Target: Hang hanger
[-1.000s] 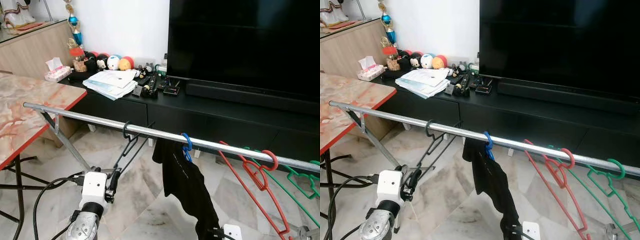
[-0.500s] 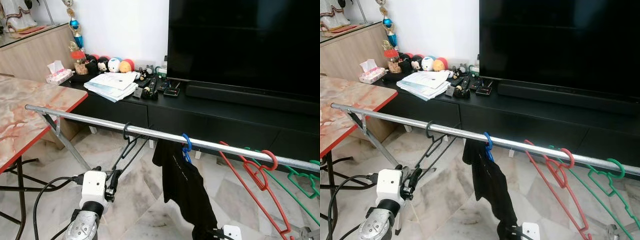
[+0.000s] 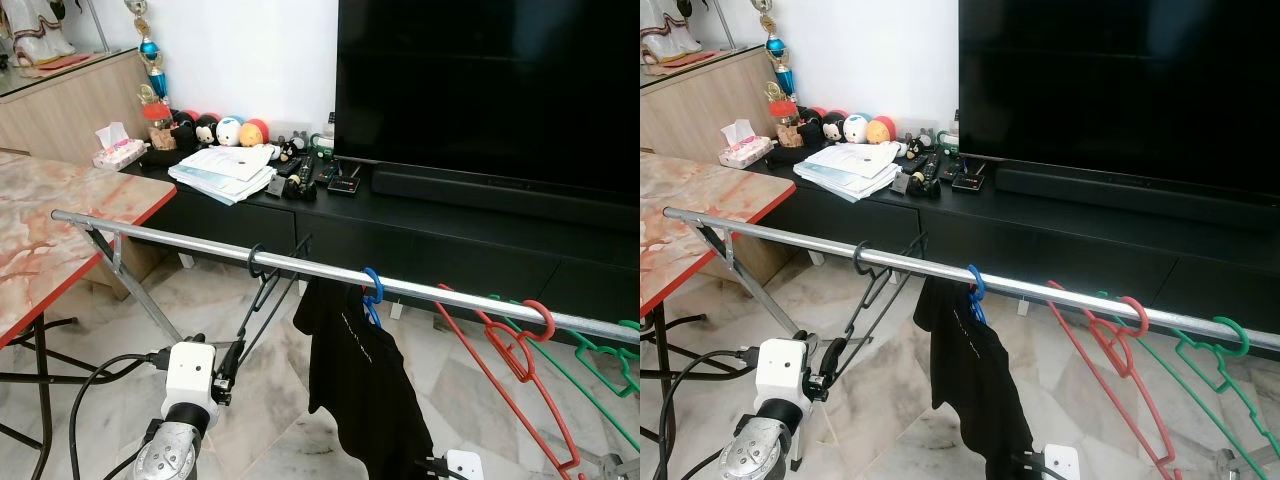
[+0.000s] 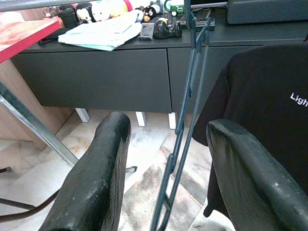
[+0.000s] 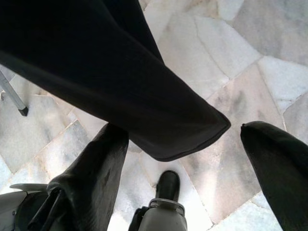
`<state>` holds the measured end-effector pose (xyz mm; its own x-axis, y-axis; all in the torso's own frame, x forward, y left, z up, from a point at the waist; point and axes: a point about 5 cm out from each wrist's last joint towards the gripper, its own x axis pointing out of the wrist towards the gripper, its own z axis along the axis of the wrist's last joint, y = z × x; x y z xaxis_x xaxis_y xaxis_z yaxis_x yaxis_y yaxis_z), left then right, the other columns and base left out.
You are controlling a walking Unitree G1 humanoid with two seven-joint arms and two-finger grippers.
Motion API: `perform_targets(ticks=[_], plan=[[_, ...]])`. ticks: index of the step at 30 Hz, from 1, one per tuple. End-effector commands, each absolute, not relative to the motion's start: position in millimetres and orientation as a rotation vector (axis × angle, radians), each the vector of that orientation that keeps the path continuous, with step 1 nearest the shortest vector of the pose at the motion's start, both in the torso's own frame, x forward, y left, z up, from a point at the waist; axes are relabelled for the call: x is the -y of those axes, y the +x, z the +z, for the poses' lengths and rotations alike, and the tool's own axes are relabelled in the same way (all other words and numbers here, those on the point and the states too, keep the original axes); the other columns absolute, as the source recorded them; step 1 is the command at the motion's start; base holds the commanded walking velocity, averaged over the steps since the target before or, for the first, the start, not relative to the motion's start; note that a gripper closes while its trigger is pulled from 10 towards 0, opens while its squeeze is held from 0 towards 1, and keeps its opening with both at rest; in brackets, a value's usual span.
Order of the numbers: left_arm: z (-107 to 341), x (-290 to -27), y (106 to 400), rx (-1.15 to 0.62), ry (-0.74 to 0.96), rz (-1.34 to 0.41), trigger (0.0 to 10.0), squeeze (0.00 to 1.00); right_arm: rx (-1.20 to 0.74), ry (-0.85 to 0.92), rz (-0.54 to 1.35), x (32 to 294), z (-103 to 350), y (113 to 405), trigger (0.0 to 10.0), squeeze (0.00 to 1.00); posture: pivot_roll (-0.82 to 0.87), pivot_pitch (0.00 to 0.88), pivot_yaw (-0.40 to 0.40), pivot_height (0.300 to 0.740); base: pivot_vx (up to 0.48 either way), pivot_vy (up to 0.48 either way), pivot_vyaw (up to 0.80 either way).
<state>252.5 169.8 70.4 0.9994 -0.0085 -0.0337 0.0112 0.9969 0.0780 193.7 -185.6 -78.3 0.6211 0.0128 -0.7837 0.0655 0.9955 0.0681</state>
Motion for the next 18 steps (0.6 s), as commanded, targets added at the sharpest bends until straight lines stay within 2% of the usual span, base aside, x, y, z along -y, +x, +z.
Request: perform_targets(ticks=[1,8,18], plan=[[71.1,-170.2,253.4,-0.039,0.083,-0.013,10.0,0.0,-0.9,0.098,-0.029,184.2,-78.4,193.8,10.0,0.0,0.05,0.022,0.025,0.74,0.0,0.0,0.0],[71.2,-171.2,253.2,-0.039,0.08,-0.008,10.0,0.0,-0.898,0.096,-0.028,184.4,-77.9,194.7,10.0,0.0,0.05,0.034,0.024,0.74,0.0,0.0,0.0],[71.8,-169.2,253.4,-0.035,0.068,-0.012,10.0,0.0,-0.896,0.097,-0.029,184.6,-77.5,195.5,10.0,0.0,0.05,0.04,0.024,0.74,-0.283,0.0,0.0]])
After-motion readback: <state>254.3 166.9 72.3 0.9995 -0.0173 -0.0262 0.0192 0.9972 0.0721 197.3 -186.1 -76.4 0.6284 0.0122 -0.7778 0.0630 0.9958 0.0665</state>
